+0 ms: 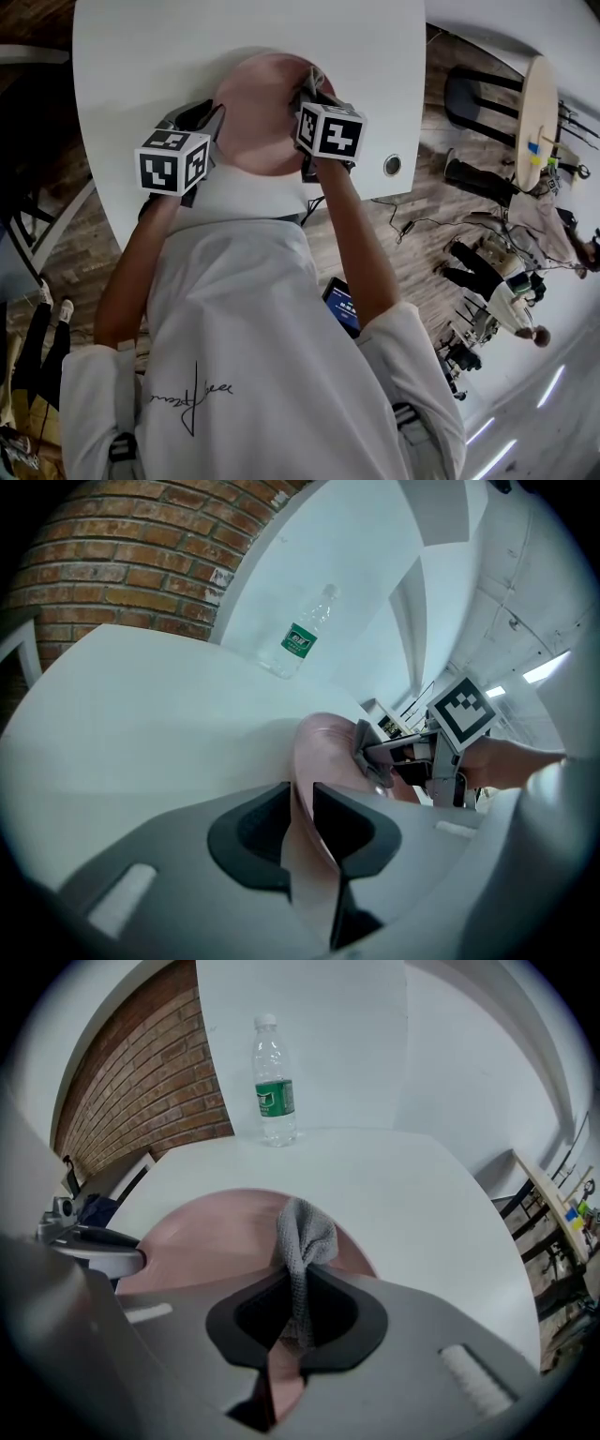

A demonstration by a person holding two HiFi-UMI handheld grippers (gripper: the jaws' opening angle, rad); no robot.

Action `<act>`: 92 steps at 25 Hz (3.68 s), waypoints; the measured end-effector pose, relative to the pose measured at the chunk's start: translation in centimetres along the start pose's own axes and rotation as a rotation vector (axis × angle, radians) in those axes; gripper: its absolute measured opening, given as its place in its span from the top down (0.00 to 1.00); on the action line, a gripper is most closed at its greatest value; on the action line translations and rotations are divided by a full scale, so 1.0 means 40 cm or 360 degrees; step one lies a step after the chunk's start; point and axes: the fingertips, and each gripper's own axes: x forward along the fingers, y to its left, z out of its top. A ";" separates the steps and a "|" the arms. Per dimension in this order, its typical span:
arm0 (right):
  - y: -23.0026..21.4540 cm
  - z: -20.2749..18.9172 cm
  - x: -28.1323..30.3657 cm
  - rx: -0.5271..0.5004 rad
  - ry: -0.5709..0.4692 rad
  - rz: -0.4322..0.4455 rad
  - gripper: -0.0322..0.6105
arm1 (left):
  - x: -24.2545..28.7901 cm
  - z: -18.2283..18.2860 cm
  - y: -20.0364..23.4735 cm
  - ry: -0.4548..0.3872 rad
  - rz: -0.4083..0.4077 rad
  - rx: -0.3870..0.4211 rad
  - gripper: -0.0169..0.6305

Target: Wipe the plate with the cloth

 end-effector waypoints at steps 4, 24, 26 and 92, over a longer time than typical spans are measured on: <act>-0.011 0.002 0.012 -0.0002 0.0017 -0.0022 0.92 | 0.007 0.001 -0.001 0.0003 -0.0009 -0.0025 0.87; 0.006 0.036 0.031 -0.0085 0.0005 -0.0054 0.92 | 0.002 0.000 0.004 -0.0001 -0.0041 -0.0049 0.86; 0.012 0.040 0.035 -0.0104 -0.0001 -0.0044 0.92 | 0.002 0.000 0.003 -0.0002 -0.0042 -0.0054 0.86; 0.255 0.049 0.056 -0.0345 -0.0004 0.0303 0.91 | -0.001 0.009 0.019 -0.0042 -0.0038 -0.0188 0.89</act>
